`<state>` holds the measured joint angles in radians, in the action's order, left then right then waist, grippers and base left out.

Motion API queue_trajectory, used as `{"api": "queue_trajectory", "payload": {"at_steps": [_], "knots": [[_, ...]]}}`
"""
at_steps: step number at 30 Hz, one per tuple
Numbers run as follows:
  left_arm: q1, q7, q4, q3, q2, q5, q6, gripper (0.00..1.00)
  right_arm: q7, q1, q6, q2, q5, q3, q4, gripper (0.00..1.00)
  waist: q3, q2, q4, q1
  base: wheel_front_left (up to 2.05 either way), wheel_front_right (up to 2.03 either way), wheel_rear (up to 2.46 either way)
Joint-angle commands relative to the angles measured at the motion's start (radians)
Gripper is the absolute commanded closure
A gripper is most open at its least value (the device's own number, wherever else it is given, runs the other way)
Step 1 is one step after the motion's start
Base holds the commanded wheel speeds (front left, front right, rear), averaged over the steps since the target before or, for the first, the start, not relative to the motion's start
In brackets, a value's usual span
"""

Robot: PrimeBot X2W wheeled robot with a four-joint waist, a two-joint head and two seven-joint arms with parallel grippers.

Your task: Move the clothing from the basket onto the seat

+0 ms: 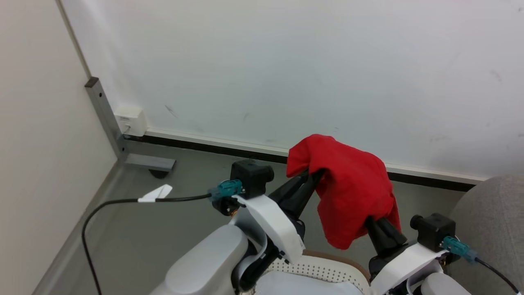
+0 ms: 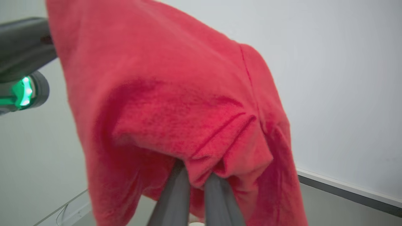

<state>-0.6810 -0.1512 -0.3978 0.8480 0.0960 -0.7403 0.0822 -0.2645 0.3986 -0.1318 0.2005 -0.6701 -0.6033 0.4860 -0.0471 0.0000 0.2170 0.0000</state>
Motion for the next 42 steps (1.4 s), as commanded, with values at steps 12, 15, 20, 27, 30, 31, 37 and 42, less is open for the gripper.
{"api": "queue_trajectory", "payload": {"at_steps": [12,15,20,27,30,31,37,42], "knots": [[0.074,-0.078,-0.017,0.052,-0.001,0.048,0.007,0.00,0.000,-0.011,0.002,0.050,0.071,0.136,-0.079,1.00,0.044,0.0000,-0.130,0.0000,0.00,0.00,0.00],[0.083,-0.088,-0.009,0.056,0.002,0.057,0.008,0.00,0.000,-0.004,0.002,0.064,0.082,0.165,-0.093,1.00,0.056,0.0000,-0.176,0.0000,0.00,0.00,0.00],[0.097,-0.097,-0.004,0.059,0.006,0.062,0.009,0.00,0.000,-0.001,0.002,0.086,0.098,0.210,-0.116,1.00,0.070,0.0000,-0.250,0.0000,0.00,0.00,0.00],[0.105,-0.106,0.002,0.067,0.011,0.081,0.017,0.00,0.000,-0.025,0.002,0.124,0.117,0.279,-0.158,1.00,0.094,0.0000,-0.388,0.0000,0.00,0.00,0.00],[0.106,-0.109,0.005,0.069,0.014,0.087,0.020,0.00,0.001,-0.043,0.002,0.131,0.126,0.301,-0.174,1.00,0.101,0.0000,-0.450,0.0000,0.00,0.00,0.00],[0.106,-0.110,0.005,0.071,0.014,0.088,0.020,0.00,0.000,-0.050,0.002,0.132,0.126,0.313,-0.181,1.00,0.103,0.0000,-0.468,0.0000,0.00,0.00,0.00],[0.113,-0.112,0.008,0.071,0.019,0.112,0.028,0.00,0.000,-0.091,0.002,0.120,0.137,0.341,-0.203,1.00,0.104,0.0000,-0.570,0.0000,0.00,0.00,0.00],[0.119,-0.113,0.005,0.065,0.017,0.126,0.031,0.00,0.000,-0.110,0.002,0.109,0.142,0.352,-0.216,1.00,0.105,0.0000,-0.622,0.0000,0.00,0.00,0.00]]}}
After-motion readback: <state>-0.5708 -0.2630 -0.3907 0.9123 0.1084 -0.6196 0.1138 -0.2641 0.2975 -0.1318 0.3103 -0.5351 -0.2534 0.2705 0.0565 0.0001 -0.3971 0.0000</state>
